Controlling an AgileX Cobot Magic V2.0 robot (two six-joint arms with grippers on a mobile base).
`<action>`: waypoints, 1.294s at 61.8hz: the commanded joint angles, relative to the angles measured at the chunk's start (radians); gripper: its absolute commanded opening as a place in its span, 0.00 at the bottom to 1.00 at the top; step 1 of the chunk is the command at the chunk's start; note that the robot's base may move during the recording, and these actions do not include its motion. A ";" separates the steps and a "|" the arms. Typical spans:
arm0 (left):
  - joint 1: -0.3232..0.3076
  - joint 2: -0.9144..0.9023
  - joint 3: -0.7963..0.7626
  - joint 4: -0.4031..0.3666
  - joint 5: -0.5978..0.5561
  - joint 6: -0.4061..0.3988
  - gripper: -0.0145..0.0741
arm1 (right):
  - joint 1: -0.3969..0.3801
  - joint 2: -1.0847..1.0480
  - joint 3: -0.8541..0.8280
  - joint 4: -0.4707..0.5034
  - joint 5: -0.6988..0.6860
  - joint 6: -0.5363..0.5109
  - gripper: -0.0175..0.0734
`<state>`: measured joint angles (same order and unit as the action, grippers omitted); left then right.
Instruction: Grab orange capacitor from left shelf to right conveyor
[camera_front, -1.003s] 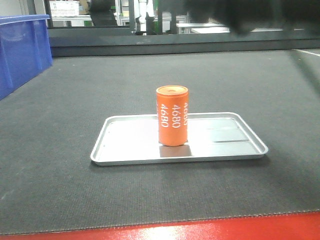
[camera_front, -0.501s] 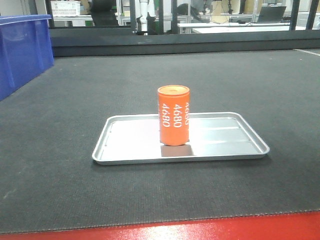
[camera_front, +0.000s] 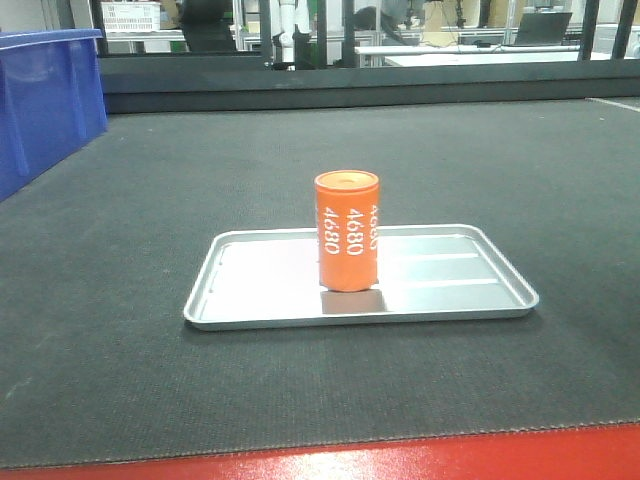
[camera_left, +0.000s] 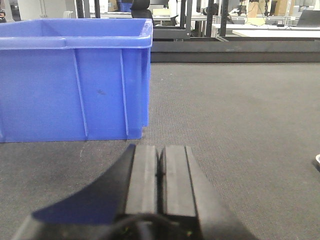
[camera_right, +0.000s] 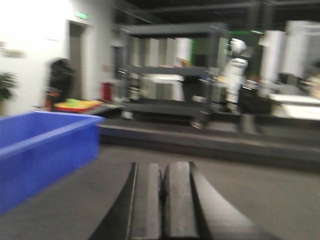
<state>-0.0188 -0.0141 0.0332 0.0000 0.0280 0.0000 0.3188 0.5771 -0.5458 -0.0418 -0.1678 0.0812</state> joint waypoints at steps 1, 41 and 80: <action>0.002 0.006 -0.008 -0.006 -0.081 0.000 0.05 | -0.107 -0.062 -0.029 -0.007 0.042 -0.011 0.25; 0.002 0.006 -0.008 -0.006 -0.081 0.000 0.05 | -0.318 -0.607 0.578 0.129 -0.028 0.006 0.25; 0.002 0.006 -0.008 -0.006 -0.081 0.000 0.05 | -0.315 -0.607 0.580 0.022 0.114 0.004 0.25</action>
<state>-0.0188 -0.0141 0.0332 0.0000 0.0280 0.0000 0.0043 -0.0088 0.0316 0.0000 0.0318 0.0880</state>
